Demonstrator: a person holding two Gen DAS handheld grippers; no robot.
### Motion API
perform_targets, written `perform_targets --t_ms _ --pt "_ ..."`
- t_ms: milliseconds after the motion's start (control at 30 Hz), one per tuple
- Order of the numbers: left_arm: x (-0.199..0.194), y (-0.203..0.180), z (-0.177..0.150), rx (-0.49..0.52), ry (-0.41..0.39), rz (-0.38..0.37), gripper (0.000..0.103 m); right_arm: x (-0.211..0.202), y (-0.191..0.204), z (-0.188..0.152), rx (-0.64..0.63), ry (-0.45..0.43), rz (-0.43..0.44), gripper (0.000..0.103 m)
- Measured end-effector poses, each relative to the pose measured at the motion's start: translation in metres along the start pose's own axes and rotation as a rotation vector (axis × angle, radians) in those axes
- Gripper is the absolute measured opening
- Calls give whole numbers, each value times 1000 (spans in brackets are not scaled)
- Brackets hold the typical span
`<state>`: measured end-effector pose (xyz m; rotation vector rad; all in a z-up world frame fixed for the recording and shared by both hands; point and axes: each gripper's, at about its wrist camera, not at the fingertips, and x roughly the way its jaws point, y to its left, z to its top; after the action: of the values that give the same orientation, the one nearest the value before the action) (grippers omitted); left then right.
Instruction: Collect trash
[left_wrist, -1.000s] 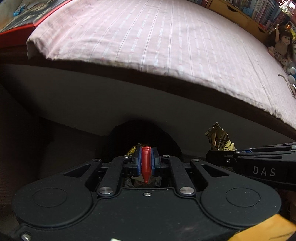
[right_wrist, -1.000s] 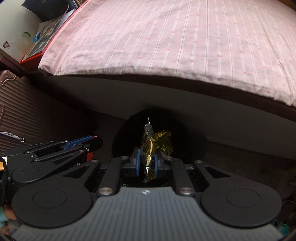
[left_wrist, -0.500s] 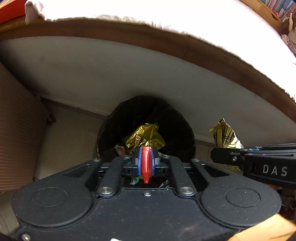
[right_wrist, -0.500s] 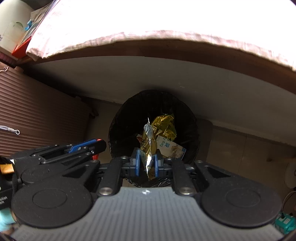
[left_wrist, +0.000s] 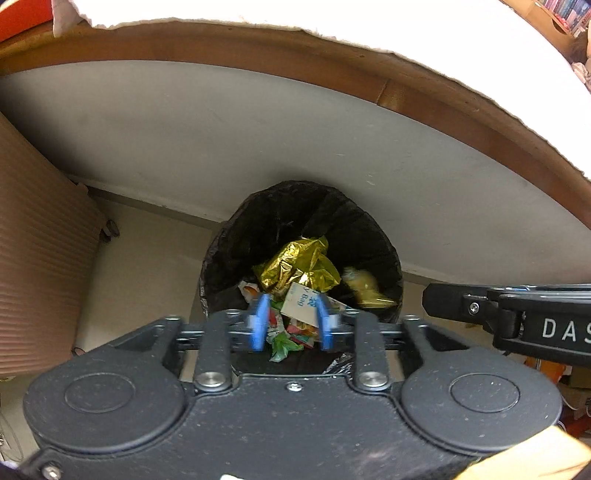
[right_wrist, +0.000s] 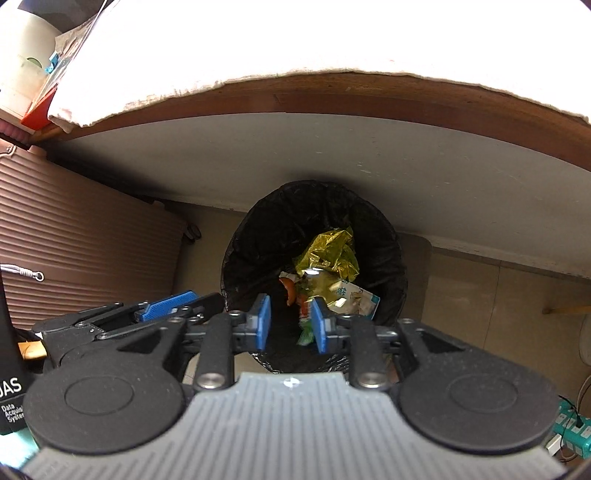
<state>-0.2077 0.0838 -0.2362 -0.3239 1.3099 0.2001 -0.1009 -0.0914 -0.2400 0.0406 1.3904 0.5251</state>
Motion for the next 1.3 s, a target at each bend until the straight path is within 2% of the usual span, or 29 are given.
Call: perform_targets --t_ms 267,333,433,667,933,1300 --pt "-7 -1 2 21 -3 11 53 -5 2 -1 7 -20 -11 55" --pt "-9 -2 3 24 -2 17 61 -7 0 -1 13 -26 -11 57" --pt "-12 -2 4 22 11 15 65 -9 -2 -1 23 -36 -11 60" --pt "-13 0 4 1 29 -17 69 -12 -4 -2 32 -47 -15 64" --pt "-14 -1 0 -2 23 6 80 -12 -5 -3 38 -46 -16 66" --pt "-10 0 -3 -1 40 20 85 -12 -9 -5 40 -49 -19 67"
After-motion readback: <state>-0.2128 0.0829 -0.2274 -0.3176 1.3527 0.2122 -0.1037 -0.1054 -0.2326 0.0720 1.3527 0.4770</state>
